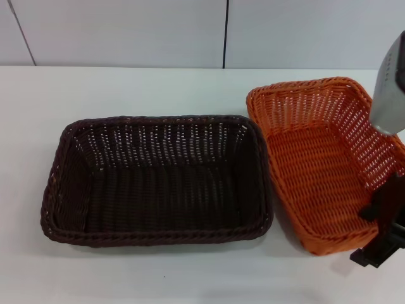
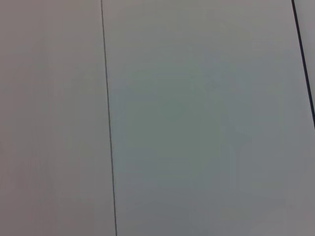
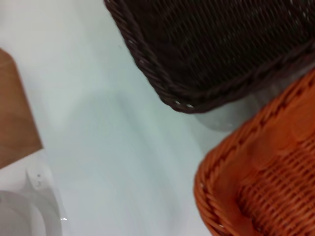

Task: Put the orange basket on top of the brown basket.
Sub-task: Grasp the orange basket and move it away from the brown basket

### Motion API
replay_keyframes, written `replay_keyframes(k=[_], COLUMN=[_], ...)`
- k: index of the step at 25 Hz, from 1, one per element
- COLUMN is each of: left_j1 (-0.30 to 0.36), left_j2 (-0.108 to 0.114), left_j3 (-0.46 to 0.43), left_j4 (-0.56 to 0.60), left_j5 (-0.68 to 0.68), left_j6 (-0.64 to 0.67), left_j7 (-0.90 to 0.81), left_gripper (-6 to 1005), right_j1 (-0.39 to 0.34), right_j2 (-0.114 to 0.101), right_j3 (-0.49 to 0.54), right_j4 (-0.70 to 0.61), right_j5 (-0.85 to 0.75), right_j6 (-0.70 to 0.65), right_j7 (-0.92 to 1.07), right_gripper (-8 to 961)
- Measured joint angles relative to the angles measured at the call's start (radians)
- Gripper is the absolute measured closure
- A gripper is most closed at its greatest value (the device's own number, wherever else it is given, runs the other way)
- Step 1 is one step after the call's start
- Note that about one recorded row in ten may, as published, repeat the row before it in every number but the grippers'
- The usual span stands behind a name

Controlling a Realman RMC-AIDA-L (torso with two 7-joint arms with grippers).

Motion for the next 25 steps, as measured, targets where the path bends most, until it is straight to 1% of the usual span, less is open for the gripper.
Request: replay_keyframes(k=[2, 5, 6, 7, 8, 12, 15, 17, 20, 25], left_j1=[0.0, 0.0, 0.0, 0.0, 0.0, 0.0, -0.001, -0.004, -0.005, -0.012], left_j2=[0.001, 0.001, 0.001, 0.001, 0.002, 0.003, 0.004, 0.004, 0.004, 0.004], left_j3=[0.0, 0.0, -0.001, -0.001, -0.001, -0.002, -0.002, -0.009, -0.012, -0.012], left_j4=[0.003, 0.013, 0.014, 0.016, 0.02, 0.029, 0.033, 0.04, 0.042, 0.054], left_j5=[-0.001, -0.001, -0.001, -0.001, -0.001, -0.001, -0.001, -0.001, -0.001, -0.001], left_j6=[-0.006, -0.009, -0.009, -0.009, -0.009, -0.009, -0.009, -0.008, -0.008, -0.007], left_j7=[0.0, 0.0, -0.001, -0.002, -0.004, -0.006, -0.007, -0.008, -0.008, -0.009], left_gripper=[244, 245, 245, 245, 245, 245, 245, 245, 245, 246], right_j1=[0.001, 0.001, 0.003, 0.006, 0.006, 0.012, 0.001, -0.012, -0.006, 0.003], right_j2=[0.003, 0.006, 0.008, 0.009, 0.009, 0.011, 0.012, 0.013, 0.013, 0.014], right_j3=[-0.02, -0.035, -0.046, -0.07, -0.07, -0.122, -0.147, -0.2, -0.211, -0.221], right_j4=[0.038, 0.063, 0.082, 0.129, 0.129, 0.208, 0.185, 0.14, 0.136, 0.134], right_j5=[-0.018, -0.026, -0.03, -0.032, -0.032, -0.041, -0.045, -0.066, -0.073, -0.074], right_j6=[0.049, 0.085, 0.104, 0.134, 0.134, 0.201, 0.211, 0.221, 0.224, 0.246], right_j7=[-0.001, 0.003, 0.006, 0.01, 0.01, 0.021, 0.023, 0.037, 0.046, 0.065], right_gripper=[190, 191, 192, 192, 192, 194, 194, 195, 196, 432])
